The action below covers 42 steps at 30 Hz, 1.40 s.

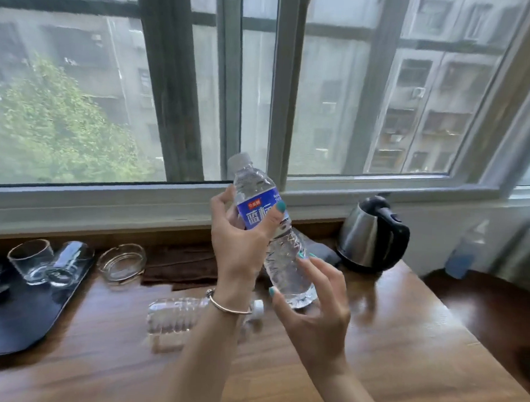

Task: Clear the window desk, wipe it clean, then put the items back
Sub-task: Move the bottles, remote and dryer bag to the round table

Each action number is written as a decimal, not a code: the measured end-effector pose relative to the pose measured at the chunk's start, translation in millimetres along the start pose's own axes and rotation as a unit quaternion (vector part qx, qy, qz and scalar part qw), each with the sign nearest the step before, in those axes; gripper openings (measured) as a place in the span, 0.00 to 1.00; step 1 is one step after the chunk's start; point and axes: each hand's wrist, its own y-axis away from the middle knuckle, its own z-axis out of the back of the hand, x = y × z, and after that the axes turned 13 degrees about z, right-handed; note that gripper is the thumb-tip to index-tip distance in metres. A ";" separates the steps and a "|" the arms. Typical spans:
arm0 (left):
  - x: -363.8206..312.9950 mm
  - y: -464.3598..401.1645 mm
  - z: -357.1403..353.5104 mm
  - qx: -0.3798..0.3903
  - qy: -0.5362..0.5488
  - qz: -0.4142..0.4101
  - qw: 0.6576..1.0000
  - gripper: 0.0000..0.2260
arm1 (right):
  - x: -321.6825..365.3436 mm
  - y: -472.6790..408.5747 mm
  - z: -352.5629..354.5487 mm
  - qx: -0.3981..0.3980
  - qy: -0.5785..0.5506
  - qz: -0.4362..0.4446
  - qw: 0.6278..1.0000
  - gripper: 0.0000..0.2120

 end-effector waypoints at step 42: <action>315.0 61.8 -547.0 0.356 -0.001 0.074 0.932 0.28 | -417.3 -77.1 434.0 0.058 0.077 -0.399 0.912 0.34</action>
